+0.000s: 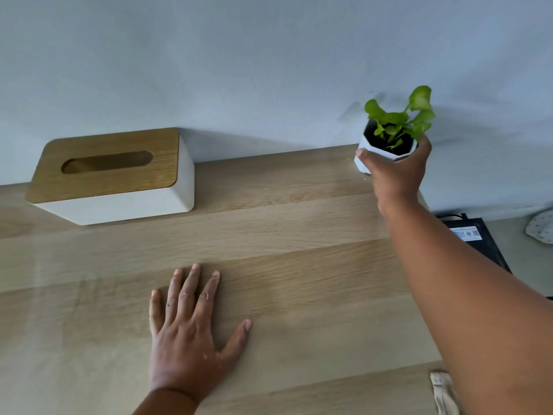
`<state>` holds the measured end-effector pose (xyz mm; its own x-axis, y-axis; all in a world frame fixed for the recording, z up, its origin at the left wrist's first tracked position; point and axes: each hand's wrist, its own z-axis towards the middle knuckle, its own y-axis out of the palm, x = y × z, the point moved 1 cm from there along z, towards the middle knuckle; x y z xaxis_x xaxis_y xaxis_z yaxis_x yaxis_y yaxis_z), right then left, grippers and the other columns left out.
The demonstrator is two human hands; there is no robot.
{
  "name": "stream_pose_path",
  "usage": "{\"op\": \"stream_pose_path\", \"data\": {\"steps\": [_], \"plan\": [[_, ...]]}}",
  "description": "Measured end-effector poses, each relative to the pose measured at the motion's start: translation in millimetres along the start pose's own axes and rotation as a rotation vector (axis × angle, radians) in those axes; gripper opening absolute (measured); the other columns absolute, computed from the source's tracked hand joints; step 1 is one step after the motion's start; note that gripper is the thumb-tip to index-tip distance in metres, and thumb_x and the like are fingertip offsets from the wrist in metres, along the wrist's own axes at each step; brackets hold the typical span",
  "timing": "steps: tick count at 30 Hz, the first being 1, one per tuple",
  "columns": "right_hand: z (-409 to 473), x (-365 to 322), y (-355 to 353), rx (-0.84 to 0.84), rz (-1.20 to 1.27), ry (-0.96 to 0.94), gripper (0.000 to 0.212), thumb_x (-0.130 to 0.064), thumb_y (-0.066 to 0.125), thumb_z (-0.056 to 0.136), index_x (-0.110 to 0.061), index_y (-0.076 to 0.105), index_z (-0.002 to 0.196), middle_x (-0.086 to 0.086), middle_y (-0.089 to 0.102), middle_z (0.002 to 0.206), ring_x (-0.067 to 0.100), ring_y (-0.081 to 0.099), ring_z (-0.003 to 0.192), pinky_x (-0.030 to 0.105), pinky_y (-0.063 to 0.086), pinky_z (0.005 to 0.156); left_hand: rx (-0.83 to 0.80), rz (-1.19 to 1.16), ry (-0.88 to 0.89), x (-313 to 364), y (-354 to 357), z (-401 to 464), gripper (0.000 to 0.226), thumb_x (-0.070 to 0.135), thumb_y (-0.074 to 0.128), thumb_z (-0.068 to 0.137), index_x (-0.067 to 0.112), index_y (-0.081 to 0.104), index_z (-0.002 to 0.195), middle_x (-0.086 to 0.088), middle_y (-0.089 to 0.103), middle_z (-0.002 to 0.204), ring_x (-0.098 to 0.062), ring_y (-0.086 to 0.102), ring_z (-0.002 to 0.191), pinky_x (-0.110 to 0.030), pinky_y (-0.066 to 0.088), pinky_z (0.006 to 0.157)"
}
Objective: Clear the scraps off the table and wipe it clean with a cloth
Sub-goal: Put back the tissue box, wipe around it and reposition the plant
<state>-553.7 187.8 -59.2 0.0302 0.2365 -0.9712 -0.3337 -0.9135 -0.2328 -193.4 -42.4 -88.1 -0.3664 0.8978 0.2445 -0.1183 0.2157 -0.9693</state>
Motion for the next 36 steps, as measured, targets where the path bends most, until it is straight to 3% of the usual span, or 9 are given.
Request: {"op": "stream_pose_path", "data": {"steps": [6, 11, 21, 26, 36], "plan": [[-21, -3, 8, -0.022, -0.002, -0.026, 0.101, -0.043, 0.092, 0.054, -0.034, 0.043, 0.141, -0.015, 0.061, 0.127, 0.0, 0.062, 0.114, 0.035, 0.054, 0.103, -0.034, 0.016, -0.014, -1, 0, 0, 0.096, 0.083, 0.049, 0.076, 0.026, 0.043, 0.153, -0.001, 0.026, 0.167, -0.024, 0.012, 0.157, -0.062, 0.017, 0.122], [-56, -7, 25, -0.093, 0.031, -0.088, 0.094, -0.037, 0.092, 0.056, -0.031, 0.046, 0.138, -0.013, 0.062, 0.126, -0.006, 0.061, 0.11, 0.013, 0.05, 0.093, -0.042, 0.032, -0.013, -2, 1, 0, 0.094, 0.084, 0.047, 0.077, 0.027, 0.042, 0.153, -0.001, 0.025, 0.167, -0.023, 0.01, 0.158, -0.061, 0.016, 0.122], [-118, -15, 73, -0.304, 0.052, -0.144, 0.082, -0.033, 0.094, 0.057, -0.029, 0.051, 0.127, -0.014, 0.065, 0.118, -0.009, 0.063, 0.101, 0.005, 0.047, 0.08, -0.021, 0.018, 0.001, -4, 3, 0, 0.093, 0.082, 0.05, 0.078, 0.026, 0.044, 0.151, -0.002, 0.026, 0.167, -0.025, 0.013, 0.157, -0.062, 0.017, 0.121], [-140, -26, 99, -0.395, 0.074, -0.187, 0.093, -0.029, 0.095, 0.057, -0.028, 0.048, 0.137, -0.008, 0.061, 0.13, 0.002, 0.061, 0.118, 0.025, 0.052, 0.101, -0.035, 0.011, -0.01, -3, 2, 0, 0.094, 0.085, 0.044, 0.079, 0.027, 0.043, 0.153, -0.001, 0.026, 0.167, -0.025, 0.011, 0.157, -0.062, 0.016, 0.122], [-162, -39, 141, -0.526, 0.074, -0.216, 0.092, -0.033, 0.095, 0.054, -0.028, 0.049, 0.134, -0.011, 0.061, 0.126, 0.004, 0.061, 0.115, 0.031, 0.054, 0.099, -0.036, 0.006, -0.006, -3, 2, 1, 0.097, 0.084, 0.05, 0.077, 0.023, 0.044, 0.152, -0.002, 0.024, 0.168, -0.027, 0.013, 0.157, -0.065, 0.021, 0.119]]}}
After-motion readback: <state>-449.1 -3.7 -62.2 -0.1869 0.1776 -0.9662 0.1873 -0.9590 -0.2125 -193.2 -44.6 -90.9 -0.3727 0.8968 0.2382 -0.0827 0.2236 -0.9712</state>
